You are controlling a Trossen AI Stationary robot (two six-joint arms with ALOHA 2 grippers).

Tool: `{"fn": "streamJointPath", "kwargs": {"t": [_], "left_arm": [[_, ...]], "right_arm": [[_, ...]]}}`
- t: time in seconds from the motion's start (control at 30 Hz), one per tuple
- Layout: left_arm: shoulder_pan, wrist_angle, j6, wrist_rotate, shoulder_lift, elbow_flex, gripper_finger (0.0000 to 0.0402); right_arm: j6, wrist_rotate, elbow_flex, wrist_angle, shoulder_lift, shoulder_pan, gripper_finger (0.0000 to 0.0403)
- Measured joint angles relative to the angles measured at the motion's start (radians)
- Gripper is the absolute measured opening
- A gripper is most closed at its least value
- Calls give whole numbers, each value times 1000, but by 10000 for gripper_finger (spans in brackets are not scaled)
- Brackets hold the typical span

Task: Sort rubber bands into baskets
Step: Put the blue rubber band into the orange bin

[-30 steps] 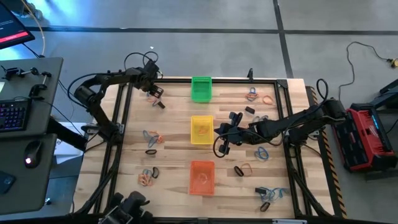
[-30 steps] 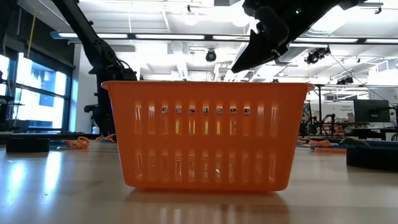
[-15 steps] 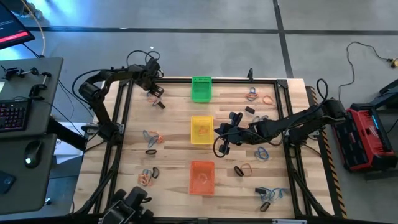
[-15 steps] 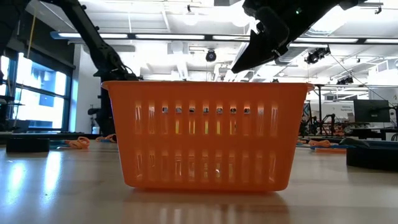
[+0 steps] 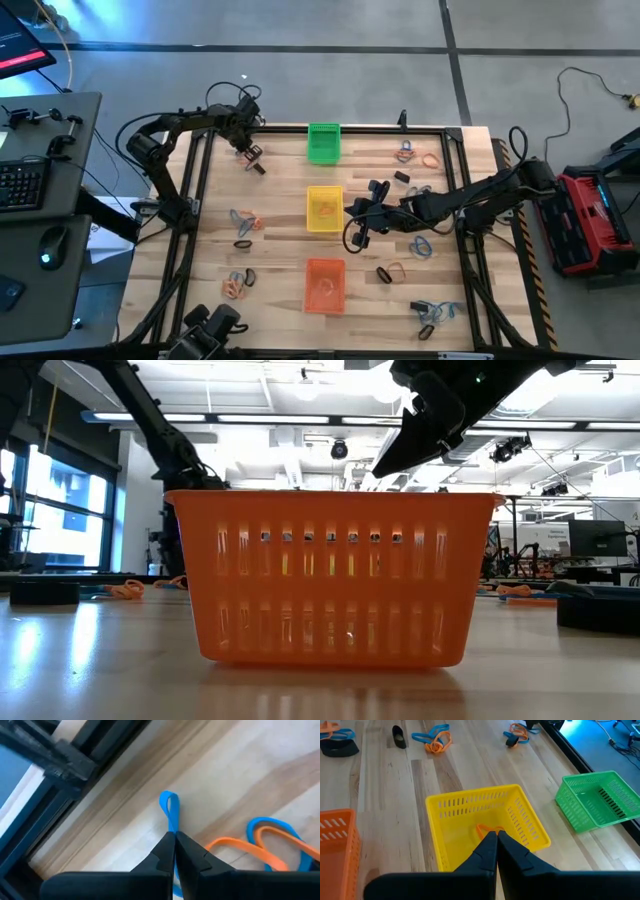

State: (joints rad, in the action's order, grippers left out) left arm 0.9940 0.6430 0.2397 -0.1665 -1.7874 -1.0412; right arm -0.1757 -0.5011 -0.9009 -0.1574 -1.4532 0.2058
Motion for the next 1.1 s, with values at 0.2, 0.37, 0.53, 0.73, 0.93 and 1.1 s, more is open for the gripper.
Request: {"fn": "streamJointPath", "kwargs": {"t": [0.2,0.37,0.53,0.73,0.93,1.1], "left_arm": [[-39,-14,19,0,11,0,1],[-54,-29,25,0,54,0,0],[-71,-27,25,5,129,0,0],[-132,-8,27,76,266,0,0],[-273,18,41,137,412,0,0],[-458,31,22,140,498,0,0]], "right_arm": [[0,0,0,-1,0,0,0],[-2,0,0,-3,0,0,0],[-2,0,0,-3,0,0,0],[-4,0,0,-9,0,0,0],[-7,8,0,-28,0,3,0],[0,16,0,-40,0,5,0]]}}
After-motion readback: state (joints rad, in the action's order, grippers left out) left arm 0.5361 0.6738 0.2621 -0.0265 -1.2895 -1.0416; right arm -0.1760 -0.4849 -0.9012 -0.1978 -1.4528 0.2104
